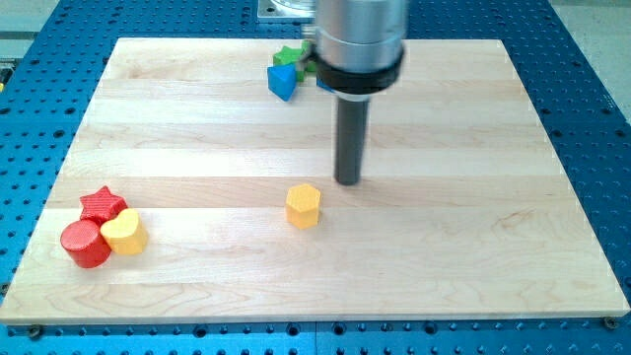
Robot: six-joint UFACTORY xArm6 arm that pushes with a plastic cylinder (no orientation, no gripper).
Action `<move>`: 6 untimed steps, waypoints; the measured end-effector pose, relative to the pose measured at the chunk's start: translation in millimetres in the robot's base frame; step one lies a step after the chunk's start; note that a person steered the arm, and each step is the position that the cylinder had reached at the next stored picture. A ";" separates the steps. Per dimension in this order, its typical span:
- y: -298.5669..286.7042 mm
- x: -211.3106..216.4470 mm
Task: Place hexagon to the top right of heart
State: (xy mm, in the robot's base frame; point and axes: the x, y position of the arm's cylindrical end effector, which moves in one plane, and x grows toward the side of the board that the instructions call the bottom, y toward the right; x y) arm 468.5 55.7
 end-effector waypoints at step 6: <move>-196.6 43.0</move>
